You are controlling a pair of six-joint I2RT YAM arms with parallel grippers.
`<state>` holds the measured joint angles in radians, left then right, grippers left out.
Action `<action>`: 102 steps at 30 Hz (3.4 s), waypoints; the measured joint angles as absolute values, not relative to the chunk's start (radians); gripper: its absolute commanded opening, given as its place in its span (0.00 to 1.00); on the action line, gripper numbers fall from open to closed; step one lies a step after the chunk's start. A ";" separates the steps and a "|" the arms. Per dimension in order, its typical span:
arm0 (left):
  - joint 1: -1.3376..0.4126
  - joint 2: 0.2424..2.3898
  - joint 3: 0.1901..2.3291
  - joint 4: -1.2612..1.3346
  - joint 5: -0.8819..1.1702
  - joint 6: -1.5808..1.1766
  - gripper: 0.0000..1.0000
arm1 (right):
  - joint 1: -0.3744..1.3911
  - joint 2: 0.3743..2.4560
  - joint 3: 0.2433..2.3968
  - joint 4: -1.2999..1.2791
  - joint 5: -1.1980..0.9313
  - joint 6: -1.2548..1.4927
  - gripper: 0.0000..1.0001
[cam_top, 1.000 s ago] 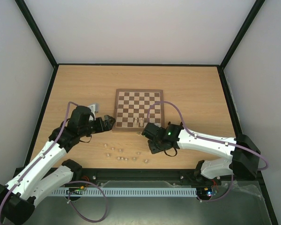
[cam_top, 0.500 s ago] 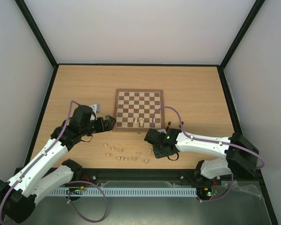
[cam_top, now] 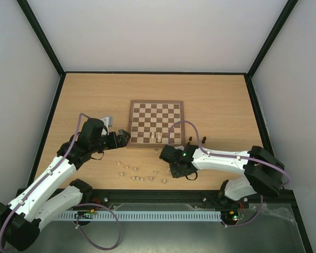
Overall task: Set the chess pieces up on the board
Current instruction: Pick up the chess piece at the center of the board, then place the chess piece on the chessboard, then pick up the chess piece at the center of the board.
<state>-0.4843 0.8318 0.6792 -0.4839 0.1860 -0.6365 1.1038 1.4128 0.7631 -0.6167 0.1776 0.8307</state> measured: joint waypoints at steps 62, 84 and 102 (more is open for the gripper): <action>-0.455 0.879 0.732 -0.484 0.228 -0.557 1.00 | 0.756 1.991 1.555 -0.806 0.169 0.384 0.11; -0.448 0.880 0.732 -0.484 0.232 -0.557 0.99 | 0.743 2.011 1.545 -0.783 0.163 0.376 0.29; -0.448 0.971 0.732 -0.485 0.214 -0.566 0.99 | 0.732 1.715 1.519 -0.780 0.205 0.379 0.64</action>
